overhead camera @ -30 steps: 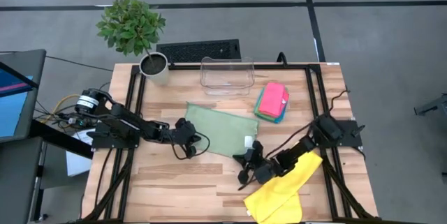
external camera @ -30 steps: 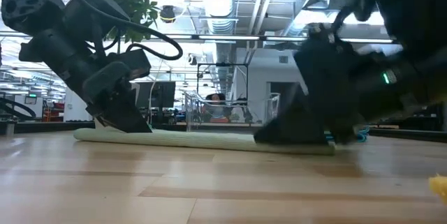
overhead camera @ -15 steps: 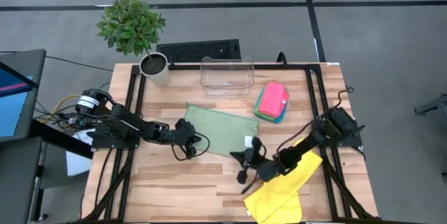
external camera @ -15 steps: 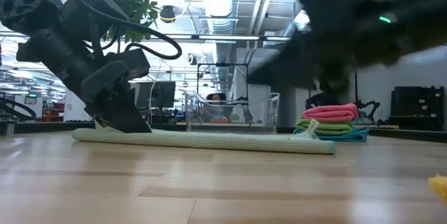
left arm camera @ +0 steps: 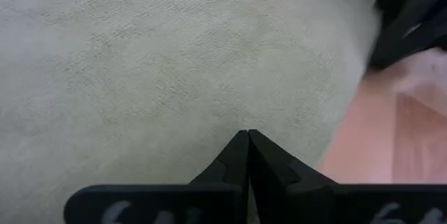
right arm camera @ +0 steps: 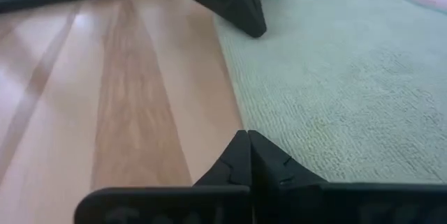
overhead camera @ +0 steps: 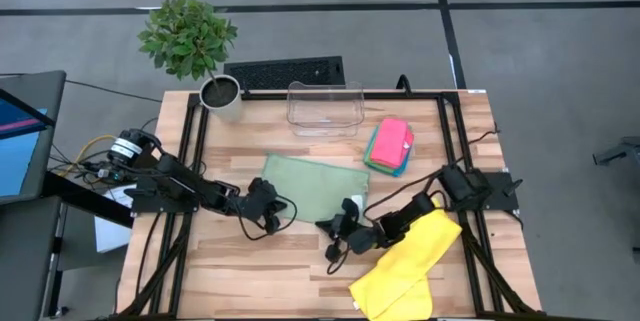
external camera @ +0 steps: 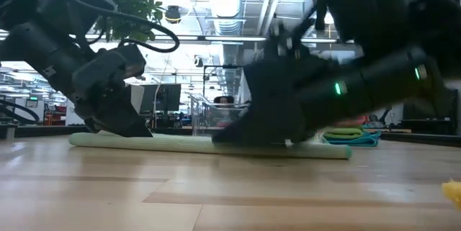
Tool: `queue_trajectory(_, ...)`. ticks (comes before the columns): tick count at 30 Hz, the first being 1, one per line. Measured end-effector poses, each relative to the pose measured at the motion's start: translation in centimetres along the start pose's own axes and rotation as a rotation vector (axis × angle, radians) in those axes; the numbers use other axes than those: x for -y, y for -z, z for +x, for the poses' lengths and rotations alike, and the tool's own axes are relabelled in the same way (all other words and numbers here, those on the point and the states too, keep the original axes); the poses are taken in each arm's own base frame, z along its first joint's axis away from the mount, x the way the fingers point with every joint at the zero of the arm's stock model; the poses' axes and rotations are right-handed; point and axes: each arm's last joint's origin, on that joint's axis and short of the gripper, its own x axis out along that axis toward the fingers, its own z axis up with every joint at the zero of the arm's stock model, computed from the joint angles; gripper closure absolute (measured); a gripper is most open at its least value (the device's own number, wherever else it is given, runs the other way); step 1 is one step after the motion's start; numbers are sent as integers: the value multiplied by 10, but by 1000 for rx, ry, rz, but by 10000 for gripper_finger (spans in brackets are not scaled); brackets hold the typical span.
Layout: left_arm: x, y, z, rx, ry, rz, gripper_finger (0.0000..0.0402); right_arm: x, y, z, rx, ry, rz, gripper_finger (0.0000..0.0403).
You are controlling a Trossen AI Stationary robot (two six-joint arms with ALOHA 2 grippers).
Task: Fold microfiber towels
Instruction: Fold the light green microfiber towel
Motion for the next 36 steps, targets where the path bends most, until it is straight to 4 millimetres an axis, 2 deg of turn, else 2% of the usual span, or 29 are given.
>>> queue_trajectory(4,9,-2,-1,27,12,-29,401,-3,11,-1,-7,14,28,383)
queue_trajectory(8,25,-15,-4,48,89,-24,401,-3,10,-1,-11,14,43,380)
queue_trajectory(11,37,-28,-11,89,147,-20,401,-4,11,-2,-17,10,43,388)
queue_trajectory(13,43,-29,-18,139,157,-12,401,-4,11,-2,-20,10,42,391)
queue_trajectory(17,43,-4,-26,78,150,46,401,-3,12,-2,-24,9,42,384)
queue_trajectory(23,16,29,-35,142,-107,61,401,-3,12,-2,-26,7,42,380)
queue_trajectory(29,9,43,-28,93,-146,100,401,-3,12,-2,-28,6,44,390)
queue_trajectory(36,8,67,-20,154,-200,8,401,-6,13,-7,-59,2,42,380)
